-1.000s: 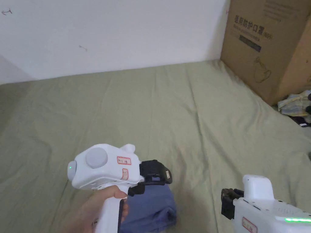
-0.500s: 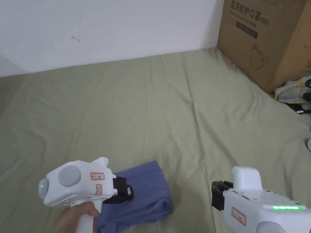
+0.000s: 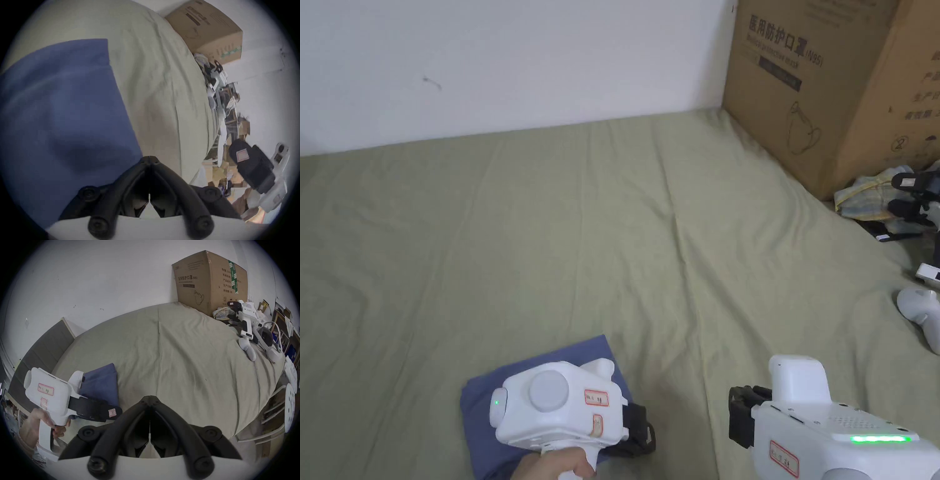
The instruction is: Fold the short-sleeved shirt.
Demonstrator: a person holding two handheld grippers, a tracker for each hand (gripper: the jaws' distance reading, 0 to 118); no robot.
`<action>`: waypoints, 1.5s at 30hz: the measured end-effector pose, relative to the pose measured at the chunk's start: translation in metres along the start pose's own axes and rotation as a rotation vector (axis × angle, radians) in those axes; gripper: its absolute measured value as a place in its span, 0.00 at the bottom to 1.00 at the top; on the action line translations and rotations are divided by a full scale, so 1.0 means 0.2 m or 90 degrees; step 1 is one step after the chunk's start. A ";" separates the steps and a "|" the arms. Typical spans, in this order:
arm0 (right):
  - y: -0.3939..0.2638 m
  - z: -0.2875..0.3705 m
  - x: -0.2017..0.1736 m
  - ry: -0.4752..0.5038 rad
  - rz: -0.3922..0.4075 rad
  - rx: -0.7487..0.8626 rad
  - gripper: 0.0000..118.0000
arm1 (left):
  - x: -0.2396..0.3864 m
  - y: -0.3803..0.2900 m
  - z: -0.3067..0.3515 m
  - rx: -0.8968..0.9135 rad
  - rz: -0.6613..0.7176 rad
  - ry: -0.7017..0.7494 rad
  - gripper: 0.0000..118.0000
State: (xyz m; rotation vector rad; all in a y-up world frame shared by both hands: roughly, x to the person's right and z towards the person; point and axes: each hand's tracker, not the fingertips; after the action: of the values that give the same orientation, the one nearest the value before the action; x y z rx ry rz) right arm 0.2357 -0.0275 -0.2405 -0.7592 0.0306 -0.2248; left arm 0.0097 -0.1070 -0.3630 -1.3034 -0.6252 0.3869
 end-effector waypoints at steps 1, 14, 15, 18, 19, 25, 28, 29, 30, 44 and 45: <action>0.00 0.01 0.00 0.000 0.002 0.001 0.01 | -0.01 -0.02 0.04 0.023 -0.001 0.002 0.00; 0.25 -0.14 -0.41 0.151 0.116 -0.046 0.01 | -0.52 -0.33 1.02 0.296 0.113 -0.043 0.00; 0.27 -0.18 -0.46 0.171 0.115 -0.061 0.01 | -0.58 -0.37 1.05 0.307 0.129 -0.038 0.00; 0.31 -0.34 -0.62 0.204 0.105 -0.121 0.01 | -0.75 -0.50 1.08 0.309 0.197 -0.033 0.00; 0.31 -0.40 -0.67 0.207 0.114 -0.138 0.01 | -0.80 -0.55 1.09 0.312 0.215 -0.034 0.00; 0.23 -0.76 -0.85 0.162 0.178 -0.298 0.01 | -0.93 -0.65 1.03 0.302 0.266 -0.049 0.00; 0.18 -0.82 -0.83 0.143 0.137 -0.307 0.01 | -0.98 -0.63 0.98 0.313 0.310 -0.107 0.00; 0.17 -0.80 -0.83 0.150 0.140 -0.291 0.01 | -1.01 -0.62 0.96 0.316 0.332 -0.140 0.00; 0.16 -0.79 -0.83 0.152 0.162 -0.278 0.01 | -1.03 -0.60 0.94 0.318 0.350 -0.172 0.01; 0.14 -0.79 -0.80 0.160 0.143 -0.268 0.01 | -1.04 -0.24 0.52 0.288 0.370 -0.282 0.88; 0.14 -0.79 -0.80 0.162 0.139 -0.271 0.01 | -1.03 -0.22 0.50 0.283 0.380 -0.300 0.89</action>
State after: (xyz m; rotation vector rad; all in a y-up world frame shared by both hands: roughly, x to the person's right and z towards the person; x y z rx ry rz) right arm 0.0688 -0.0809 -0.3827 -1.1377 0.4112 -0.1057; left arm -0.2160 -0.1639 -0.3498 -0.9454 -0.4838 1.2762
